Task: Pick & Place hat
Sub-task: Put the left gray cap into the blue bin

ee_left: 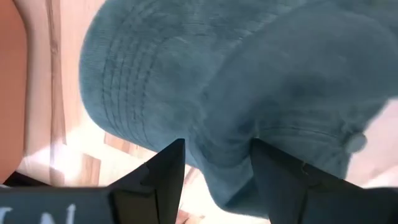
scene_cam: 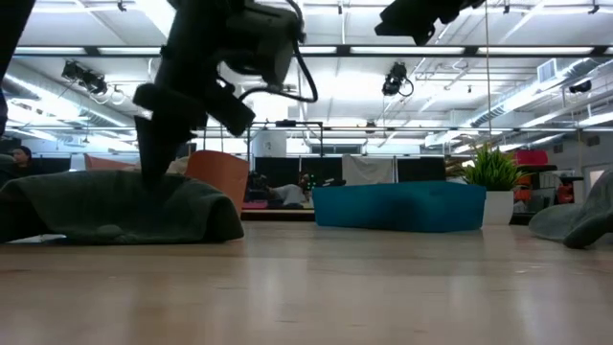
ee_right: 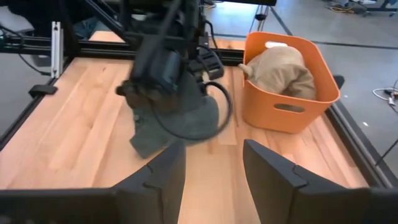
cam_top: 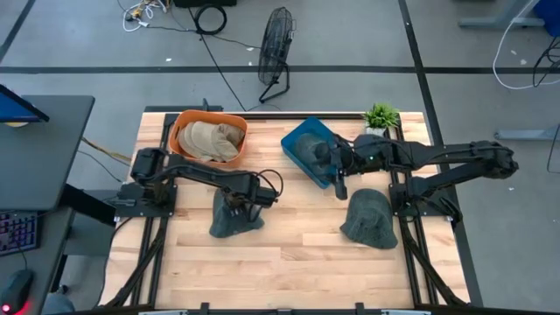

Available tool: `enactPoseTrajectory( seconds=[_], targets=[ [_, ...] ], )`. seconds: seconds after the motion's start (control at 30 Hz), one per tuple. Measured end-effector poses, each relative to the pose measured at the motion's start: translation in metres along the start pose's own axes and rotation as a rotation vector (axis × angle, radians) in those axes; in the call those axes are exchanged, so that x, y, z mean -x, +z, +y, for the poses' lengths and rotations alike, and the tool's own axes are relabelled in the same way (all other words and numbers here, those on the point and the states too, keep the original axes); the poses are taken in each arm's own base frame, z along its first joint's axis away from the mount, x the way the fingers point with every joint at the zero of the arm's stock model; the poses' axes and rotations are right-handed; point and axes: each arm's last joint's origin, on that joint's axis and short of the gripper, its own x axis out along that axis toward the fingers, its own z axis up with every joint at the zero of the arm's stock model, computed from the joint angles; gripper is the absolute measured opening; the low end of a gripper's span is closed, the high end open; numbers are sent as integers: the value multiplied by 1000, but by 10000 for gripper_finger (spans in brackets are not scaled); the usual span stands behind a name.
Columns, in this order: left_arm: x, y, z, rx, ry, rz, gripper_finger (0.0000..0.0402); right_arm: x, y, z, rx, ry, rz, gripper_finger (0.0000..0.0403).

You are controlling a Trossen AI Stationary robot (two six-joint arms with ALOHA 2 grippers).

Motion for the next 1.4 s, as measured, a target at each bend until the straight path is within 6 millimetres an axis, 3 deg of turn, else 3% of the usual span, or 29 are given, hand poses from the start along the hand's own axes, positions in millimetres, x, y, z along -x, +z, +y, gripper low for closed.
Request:
enactPoseTrajectory(
  seconds=[0.17,0.4,0.63,1.07,1.4],
  targets=[
    [-7,7,4,20,6,24,156,0,0,3,5,12,-1,166],
    [-7,9,11,91,-24,40,16,0,0,4,6,14,-1,166],
    [12,18,11,220,-120,19,8,0,0,4,-61,14,-1,166],
    [106,48,22,300,-246,-372,9,0,0,4,-199,18,2,166],
    [117,63,33,389,-328,-493,8,0,-3,15,-100,74,36,166]
  ],
)
